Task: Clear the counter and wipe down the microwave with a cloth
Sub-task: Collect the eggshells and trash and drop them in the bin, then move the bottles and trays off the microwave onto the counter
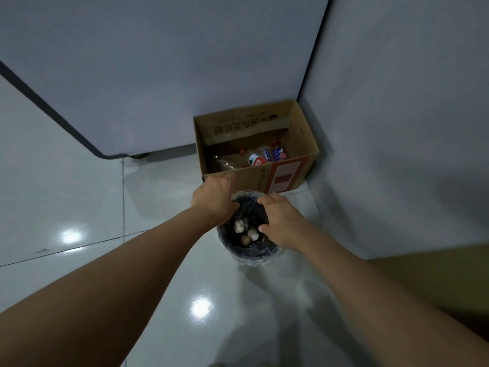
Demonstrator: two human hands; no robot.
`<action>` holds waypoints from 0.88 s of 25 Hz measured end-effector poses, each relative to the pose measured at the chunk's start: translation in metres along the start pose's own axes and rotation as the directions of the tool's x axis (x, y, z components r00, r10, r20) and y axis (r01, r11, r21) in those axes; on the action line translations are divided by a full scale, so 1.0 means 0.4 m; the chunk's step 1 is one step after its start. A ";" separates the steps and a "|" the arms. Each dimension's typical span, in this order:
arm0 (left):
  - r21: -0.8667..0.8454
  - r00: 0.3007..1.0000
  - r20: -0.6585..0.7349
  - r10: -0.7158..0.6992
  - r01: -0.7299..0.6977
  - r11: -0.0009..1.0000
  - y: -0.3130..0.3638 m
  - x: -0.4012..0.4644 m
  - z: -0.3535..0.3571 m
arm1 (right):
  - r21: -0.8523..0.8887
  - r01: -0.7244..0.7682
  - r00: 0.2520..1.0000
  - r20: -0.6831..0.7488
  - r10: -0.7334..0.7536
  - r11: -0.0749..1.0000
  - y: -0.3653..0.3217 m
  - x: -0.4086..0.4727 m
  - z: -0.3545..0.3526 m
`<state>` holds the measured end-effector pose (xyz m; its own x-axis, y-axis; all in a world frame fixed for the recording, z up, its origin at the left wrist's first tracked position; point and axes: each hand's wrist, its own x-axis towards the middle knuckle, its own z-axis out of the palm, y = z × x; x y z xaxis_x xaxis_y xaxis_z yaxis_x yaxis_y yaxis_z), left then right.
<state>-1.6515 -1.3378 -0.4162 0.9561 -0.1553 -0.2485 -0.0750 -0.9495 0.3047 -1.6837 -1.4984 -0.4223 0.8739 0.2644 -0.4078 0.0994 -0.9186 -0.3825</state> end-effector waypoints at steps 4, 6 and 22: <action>-0.022 0.999 -0.035 -0.018 0.017 1.000 0.058 -0.102 -0.250 | -0.044 0.055 0.999 0.002 -0.055 0.998 -0.126 -0.123 -0.223; -0.021 0.998 -0.056 -0.031 0.029 0.999 0.082 -0.152 -0.372 | -0.062 0.077 0.997 -0.001 -0.078 0.995 -0.191 -0.179 -0.328; -0.082 0.901 -0.290 -0.323 0.313 0.946 0.079 -0.590 -1.173 | -0.232 0.468 0.878 0.016 -0.478 0.853 -0.778 -0.498 -0.892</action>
<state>-1.7465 -1.2032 0.0833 0.9678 0.2454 -0.0561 0.2511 -0.9248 0.2859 -1.7191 -1.3701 0.0737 0.7128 0.6755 -0.1885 0.6039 -0.7279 -0.3249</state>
